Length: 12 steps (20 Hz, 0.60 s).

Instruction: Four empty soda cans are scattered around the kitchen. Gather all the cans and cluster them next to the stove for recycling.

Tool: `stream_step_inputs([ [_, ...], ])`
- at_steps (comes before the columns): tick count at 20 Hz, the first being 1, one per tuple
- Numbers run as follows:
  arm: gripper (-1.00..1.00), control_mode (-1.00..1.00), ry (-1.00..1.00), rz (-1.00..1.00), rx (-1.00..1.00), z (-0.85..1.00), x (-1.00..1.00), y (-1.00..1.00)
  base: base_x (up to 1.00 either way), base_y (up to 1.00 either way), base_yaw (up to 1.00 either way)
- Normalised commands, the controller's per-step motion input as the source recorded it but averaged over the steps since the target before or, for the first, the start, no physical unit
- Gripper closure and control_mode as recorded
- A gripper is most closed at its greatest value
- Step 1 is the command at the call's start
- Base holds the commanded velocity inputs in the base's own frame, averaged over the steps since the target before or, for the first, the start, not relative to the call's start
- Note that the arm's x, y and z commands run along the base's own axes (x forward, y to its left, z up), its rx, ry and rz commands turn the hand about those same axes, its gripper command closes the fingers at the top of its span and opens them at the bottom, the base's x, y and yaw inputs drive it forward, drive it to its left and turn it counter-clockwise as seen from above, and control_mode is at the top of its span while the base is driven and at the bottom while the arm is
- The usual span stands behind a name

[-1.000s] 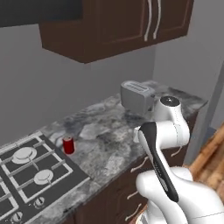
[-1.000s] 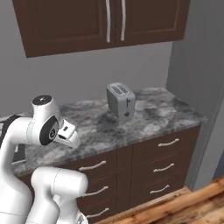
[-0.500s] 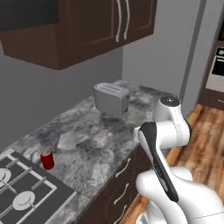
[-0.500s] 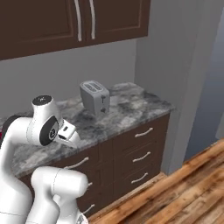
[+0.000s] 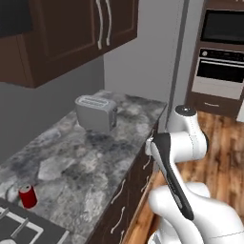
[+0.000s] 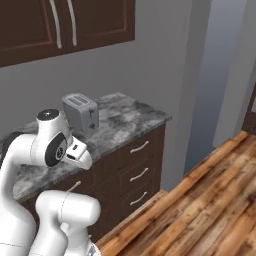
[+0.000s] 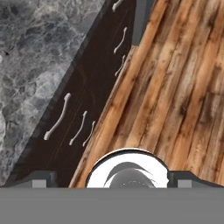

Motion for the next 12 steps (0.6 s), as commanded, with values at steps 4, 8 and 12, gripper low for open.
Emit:
stream_step_inputs([
  [4, -1.00, 1.00, 0.00, 0.00, 0.00, 0.00, 0.00, 0.00, 0.51, -0.32, -0.19],
  [8, -1.00, 1.00, 0.00, 0.00, 0.00, 0.00, 0.00, 0.00, 0.21, -0.66, -0.15],
  [12, -1.00, 1.00, 0.00, 0.00, 0.00, 0.00, 0.00, 0.00, 0.12, -0.57, -0.21],
])
